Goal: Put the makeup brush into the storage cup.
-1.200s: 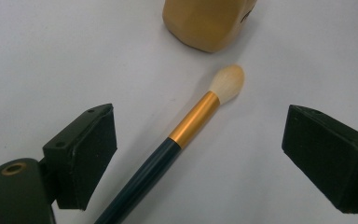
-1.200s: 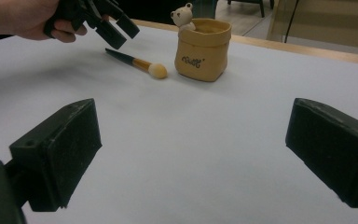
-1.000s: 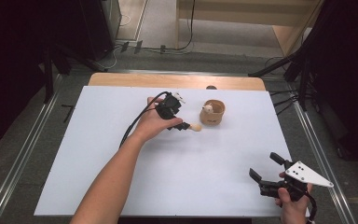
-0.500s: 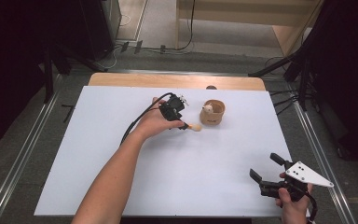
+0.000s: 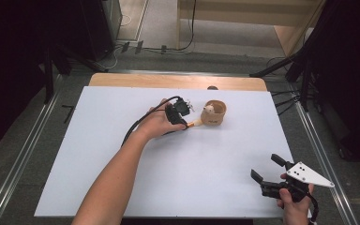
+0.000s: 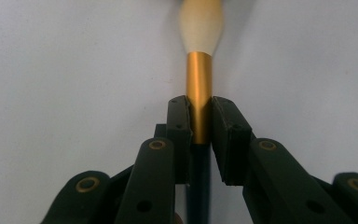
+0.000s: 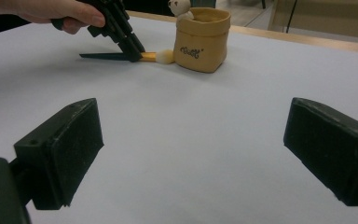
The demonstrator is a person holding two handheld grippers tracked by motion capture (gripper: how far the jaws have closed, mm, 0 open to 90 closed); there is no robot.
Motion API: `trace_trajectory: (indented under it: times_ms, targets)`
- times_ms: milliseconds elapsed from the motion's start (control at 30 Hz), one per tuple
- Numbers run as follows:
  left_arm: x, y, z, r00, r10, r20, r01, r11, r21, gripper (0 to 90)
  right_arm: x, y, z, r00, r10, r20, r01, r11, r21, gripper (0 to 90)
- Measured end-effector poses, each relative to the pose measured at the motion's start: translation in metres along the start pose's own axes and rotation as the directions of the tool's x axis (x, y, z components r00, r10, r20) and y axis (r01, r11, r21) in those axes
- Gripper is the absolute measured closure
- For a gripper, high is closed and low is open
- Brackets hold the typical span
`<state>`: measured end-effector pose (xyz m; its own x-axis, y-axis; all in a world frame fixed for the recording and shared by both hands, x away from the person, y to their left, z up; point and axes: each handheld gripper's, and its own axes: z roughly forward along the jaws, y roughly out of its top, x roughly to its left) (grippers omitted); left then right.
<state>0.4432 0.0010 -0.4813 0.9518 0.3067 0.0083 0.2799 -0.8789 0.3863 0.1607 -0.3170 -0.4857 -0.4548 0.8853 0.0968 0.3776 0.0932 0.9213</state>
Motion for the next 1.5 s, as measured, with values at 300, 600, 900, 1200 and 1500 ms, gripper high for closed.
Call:
trace_trajectory:
  times_ms: [300,600,900,1200,1500]
  targets:
    - [-0.004,0.006,0.000,0.9990,-0.042,-0.018,0.042,0.9982,0.042,79.3,0.000,-0.001,0.002,1.0000,0.007,0.000,-0.007,1.000,0.015,6.8]
    - [-0.002,0.013,0.001,0.9944,-0.106,-0.009,0.106,0.9894,0.100,78.9,0.000,-0.001,0.005,1.0000,0.007,-0.004,-0.007,1.000,0.027,7.4]
    - [-0.006,0.014,0.002,0.9930,-0.112,-0.036,0.115,0.9881,0.101,79.7,0.000,-0.003,0.007,0.9999,0.013,-0.001,-0.013,0.999,0.043,8.3]
    - [0.000,0.005,-0.002,0.9851,-0.172,0.001,0.172,0.9839,0.050,79.7,-0.002,-0.003,0.005,0.9998,0.017,0.006,-0.017,0.999,0.036,9.1]
    - [0.010,-0.009,-0.024,0.9718,-0.235,-0.018,0.233,0.9691,-0.080,79.8,-0.003,-0.004,0.003,0.9997,0.020,0.012,-0.021,0.999,0.025,9.9]
